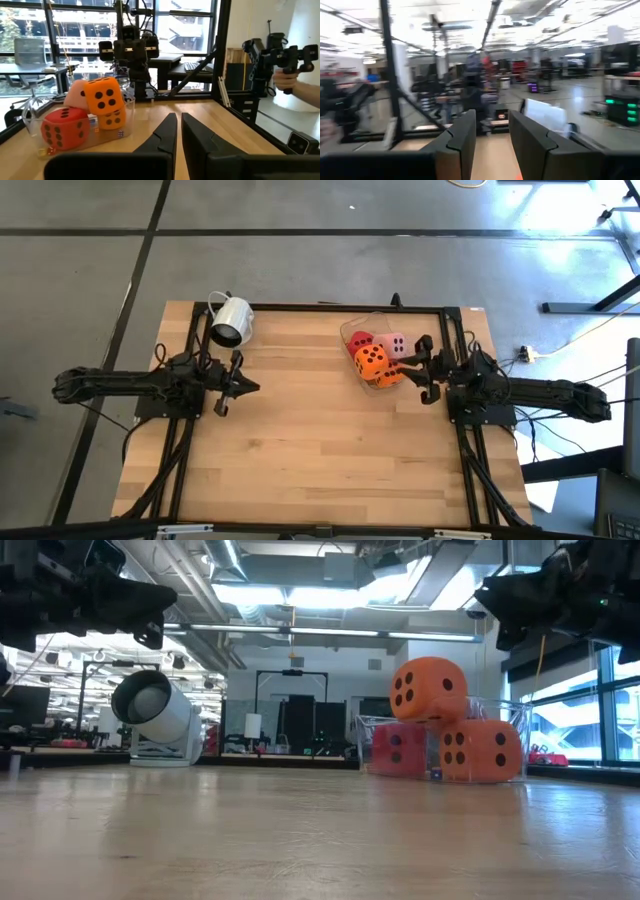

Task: Pick & Place Dice
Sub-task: Return to Home Position

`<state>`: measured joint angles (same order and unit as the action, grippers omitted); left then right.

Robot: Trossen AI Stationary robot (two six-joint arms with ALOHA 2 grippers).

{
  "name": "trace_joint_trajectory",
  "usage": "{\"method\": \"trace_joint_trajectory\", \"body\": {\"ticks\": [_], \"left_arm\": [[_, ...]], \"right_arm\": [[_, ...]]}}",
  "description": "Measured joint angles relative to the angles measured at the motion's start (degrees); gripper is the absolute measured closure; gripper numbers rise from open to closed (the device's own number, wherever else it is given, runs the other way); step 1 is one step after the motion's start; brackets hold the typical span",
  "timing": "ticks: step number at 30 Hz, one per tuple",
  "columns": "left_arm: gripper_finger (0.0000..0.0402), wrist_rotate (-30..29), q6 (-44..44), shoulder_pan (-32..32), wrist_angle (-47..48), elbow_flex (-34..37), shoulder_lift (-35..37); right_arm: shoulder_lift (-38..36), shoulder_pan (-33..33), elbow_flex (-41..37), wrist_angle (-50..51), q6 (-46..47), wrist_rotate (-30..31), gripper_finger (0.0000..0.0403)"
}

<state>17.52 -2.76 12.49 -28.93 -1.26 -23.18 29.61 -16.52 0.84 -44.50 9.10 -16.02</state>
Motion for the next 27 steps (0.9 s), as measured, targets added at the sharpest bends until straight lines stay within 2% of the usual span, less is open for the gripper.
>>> {"method": "trace_joint_trajectory", "body": {"ticks": [5,16,27], "left_arm": [[0.0382,-0.04,0.45,-0.24,0.00,0.01,0.00],[0.0382,-0.07,0.47,-0.24,0.06,0.03,2.82],[0.0382,0.07,-0.67,-0.24,0.88,0.03,4.39]], "right_arm": [[-3.98,-1.29,0.02,1.97,0.55,-5.76,0.0285],[-15.02,-5.12,0.04,11.67,1.23,-6.16,0.0285],[-27.44,-6.94,0.07,23.14,2.58,-10.61,0.0285]]}}
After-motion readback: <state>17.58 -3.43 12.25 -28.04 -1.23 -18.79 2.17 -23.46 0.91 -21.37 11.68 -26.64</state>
